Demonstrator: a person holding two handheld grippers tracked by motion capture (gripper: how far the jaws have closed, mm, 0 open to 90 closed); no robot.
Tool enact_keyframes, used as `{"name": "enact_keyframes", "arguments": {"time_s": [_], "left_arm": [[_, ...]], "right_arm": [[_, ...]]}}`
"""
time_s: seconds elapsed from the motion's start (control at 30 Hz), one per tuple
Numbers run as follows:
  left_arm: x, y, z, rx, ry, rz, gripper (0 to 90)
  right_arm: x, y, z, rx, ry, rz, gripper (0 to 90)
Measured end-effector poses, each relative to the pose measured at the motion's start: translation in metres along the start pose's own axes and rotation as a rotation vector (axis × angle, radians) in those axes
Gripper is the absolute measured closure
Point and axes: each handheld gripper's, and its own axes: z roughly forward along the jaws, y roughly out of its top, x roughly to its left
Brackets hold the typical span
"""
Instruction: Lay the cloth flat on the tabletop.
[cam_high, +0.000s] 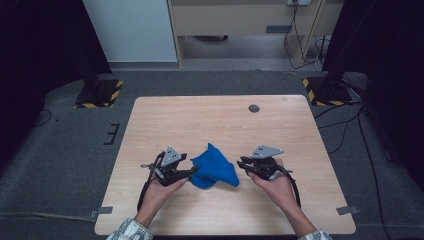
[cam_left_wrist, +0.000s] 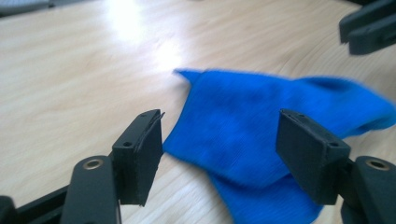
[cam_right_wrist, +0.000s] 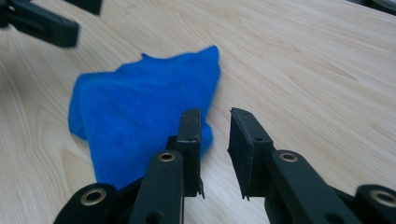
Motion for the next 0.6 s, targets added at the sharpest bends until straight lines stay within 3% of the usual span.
{"name": "enact_keyframes", "arguments": {"time_s": [0.07, 0.2, 0.3, 0.33, 0.47, 0.5, 0.53, 0.6], "left_arm": [[0.003, -0.003, 0.003, 0.038, 0.02, 0.006, 32.6], [0.007, -0.005, 0.007, 0.051, 0.04, 0.007, 32.9], [0.009, -0.006, 0.006, 0.051, 0.052, -0.005, 33.0], [0.01, -0.006, 0.006, 0.051, 0.055, -0.009, 32.9], [0.009, -0.009, 0.007, 0.069, 0.055, -0.003, 32.7], [0.009, -0.009, 0.008, 0.065, 0.048, -0.007, 32.7], [0.008, -0.009, 0.008, 0.065, 0.047, -0.004, 32.4], [0.008, -0.008, 0.009, 0.063, 0.041, -0.003, 31.8]], "right_arm": [[0.006, 0.006, 0.009, 0.006, 0.018, -0.013, 72.6], [0.014, 0.014, 0.024, 0.01, 0.041, -0.039, 68.9], [0.021, 0.019, 0.041, 0.023, 0.064, -0.044, 62.4], [0.025, 0.02, 0.054, 0.051, 0.084, -0.045, 53.7], [0.032, 0.016, 0.066, 0.111, 0.05, -0.074, 47.7], [0.033, 0.014, 0.068, 0.124, 0.053, -0.076, 50.1], [0.033, 0.011, 0.067, 0.124, 0.041, -0.083, 64.5], [0.031, 0.01, 0.065, 0.115, 0.049, -0.082, 79.4]]}}
